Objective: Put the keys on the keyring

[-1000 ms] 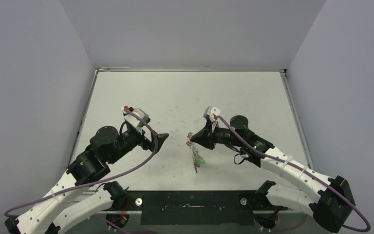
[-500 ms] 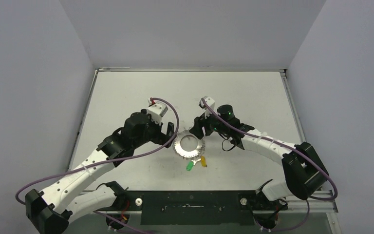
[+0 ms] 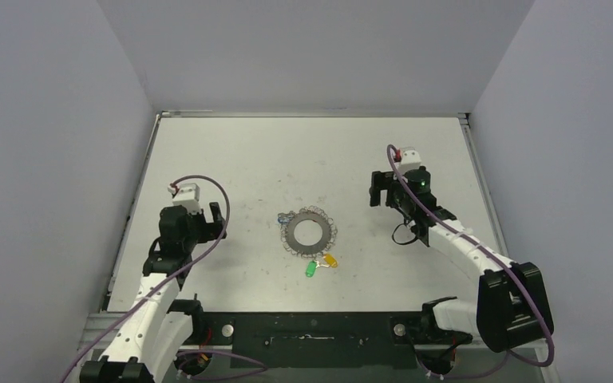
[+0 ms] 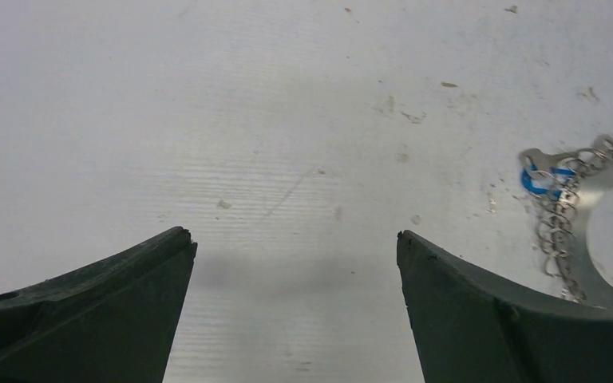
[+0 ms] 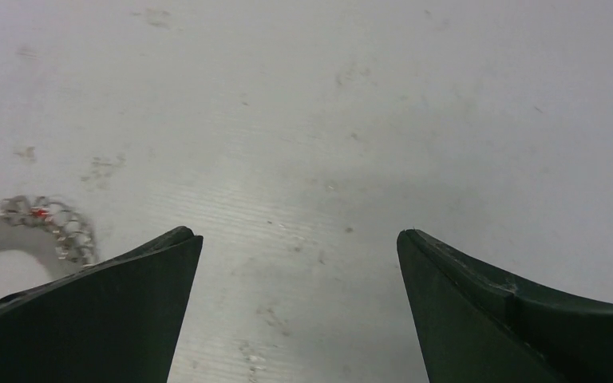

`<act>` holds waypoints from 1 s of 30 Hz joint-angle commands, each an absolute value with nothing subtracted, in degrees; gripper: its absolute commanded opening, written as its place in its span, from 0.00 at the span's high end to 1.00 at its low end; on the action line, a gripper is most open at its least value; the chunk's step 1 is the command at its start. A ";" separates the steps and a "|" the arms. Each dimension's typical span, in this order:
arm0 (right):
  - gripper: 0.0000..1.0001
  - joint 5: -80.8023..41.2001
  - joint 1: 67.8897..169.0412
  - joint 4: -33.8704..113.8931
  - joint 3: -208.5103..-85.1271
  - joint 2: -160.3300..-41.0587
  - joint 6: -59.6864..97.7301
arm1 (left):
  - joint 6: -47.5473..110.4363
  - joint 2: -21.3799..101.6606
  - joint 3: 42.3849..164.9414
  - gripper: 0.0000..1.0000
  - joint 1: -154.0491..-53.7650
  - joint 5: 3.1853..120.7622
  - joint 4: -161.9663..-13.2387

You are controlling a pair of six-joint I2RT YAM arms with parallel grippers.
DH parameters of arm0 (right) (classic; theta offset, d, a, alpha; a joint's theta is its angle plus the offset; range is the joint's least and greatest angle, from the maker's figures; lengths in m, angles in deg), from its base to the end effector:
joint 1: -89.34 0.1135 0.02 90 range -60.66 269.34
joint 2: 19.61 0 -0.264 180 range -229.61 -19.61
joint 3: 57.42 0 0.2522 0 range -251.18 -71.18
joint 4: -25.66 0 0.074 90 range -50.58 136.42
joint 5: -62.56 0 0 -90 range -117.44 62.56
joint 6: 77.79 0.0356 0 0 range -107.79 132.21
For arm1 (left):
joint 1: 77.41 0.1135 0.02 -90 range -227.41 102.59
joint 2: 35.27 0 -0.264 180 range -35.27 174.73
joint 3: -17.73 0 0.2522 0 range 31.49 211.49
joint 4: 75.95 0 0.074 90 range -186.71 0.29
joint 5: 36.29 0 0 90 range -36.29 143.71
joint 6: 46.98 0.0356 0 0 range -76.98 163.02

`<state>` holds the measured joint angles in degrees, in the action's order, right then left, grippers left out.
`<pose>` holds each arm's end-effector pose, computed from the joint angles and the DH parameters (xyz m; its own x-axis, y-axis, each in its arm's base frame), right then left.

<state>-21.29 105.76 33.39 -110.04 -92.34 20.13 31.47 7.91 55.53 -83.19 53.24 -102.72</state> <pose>0.2629 0.0814 0.2278 -0.4949 -0.0030 -0.8689 -0.3066 0.9363 0.1714 0.1705 -0.0170 0.2122 -0.5375 -0.1468 -0.8304 -0.0141 0.9862 -0.1652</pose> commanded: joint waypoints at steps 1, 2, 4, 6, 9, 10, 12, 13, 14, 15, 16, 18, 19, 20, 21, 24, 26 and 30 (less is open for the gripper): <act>0.00 -34.12 101.42 30.31 -104.59 -90.99 18.18 | 37.44 10.04 49.62 0.03 -78.60 51.84 -83.73; 0.00 -34.49 100.45 27.95 -103.10 -91.34 17.84 | 38.63 11.61 47.76 0.03 -78.22 52.05 -79.38; 0.00 -33.79 98.26 22.10 -100.10 -92.21 17.45 | 40.40 15.41 44.35 0.03 -77.79 52.23 -68.66; 0.00 -31.11 95.64 15.68 -97.42 -93.58 18.15 | 40.29 20.31 41.47 0.03 -77.76 51.42 -57.97; 0.00 -28.67 92.51 8.75 -95.53 -97.14 17.98 | 39.97 28.05 42.21 0.03 -73.54 54.34 -50.13; 0.00 -28.55 91.78 7.17 -95.09 -98.40 17.60 | 40.05 30.39 42.78 0.03 -72.86 55.70 -48.23; 0.00 -27.92 90.49 4.97 -95.31 -100.10 16.25 | 40.48 35.49 43.24 0.03 -72.27 56.85 -42.52; 0.00 -27.89 90.26 2.83 -95.33 -101.19 15.76 | 41.15 38.01 43.47 0.03 -72.15 56.98 -38.00; 0.00 -26.65 89.88 0.95 -95.20 -102.25 15.56 | 41.84 40.81 44.04 0.03 -71.99 57.03 -35.50; 0.00 -26.11 89.54 0.89 -95.94 -103.44 15.51 | 42.44 43.63 44.74 0.03 -71.92 56.89 -33.40; 0.00 -25.52 89.52 0.66 -97.09 -104.74 15.18 | 41.89 47.24 45.51 0.03 -71.68 56.60 -31.02; 0.00 -24.79 89.51 -4.22 -97.06 -108.25 15.65 | 42.31 54.59 46.37 0.03 -71.52 56.98 -25.40; 0.00 -24.69 89.50 -6.92 -96.69 -110.31 15.93 | 42.70 57.87 46.54 0.03 -71.53 57.65 -21.56; 0.00 -25.24 89.50 -7.64 -97.18 -111.54 16.35 | 42.58 57.75 47.20 0.03 -71.52 57.60 -24.44; 0.00 -26.73 89.68 -4.56 -98.01 -111.06 15.29 | 42.40 55.36 48.32 0.03 -71.63 56.84 -30.23; 0.00 -33.27 92.92 -9.81 -95.15 -112.22 13.49 | 42.59 57.24 50.53 0.03 -71.69 55.70 -30.85; 0.00 -34.87 92.53 -10.54 -94.85 -112.47 14.82 | 42.25 56.43 52.54 0.03 -71.69 56.17 -36.30; 0.00 -37.17 93.63 -11.29 -94.78 -112.85 14.20 | 42.39 56.73 52.24 0.03 -72.02 54.52 -35.42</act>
<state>-32.83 93.20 -5.03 -94.84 -113.02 14.73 42.07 56.74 50.85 -72.00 55.43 -35.95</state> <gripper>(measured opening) 0.999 0.971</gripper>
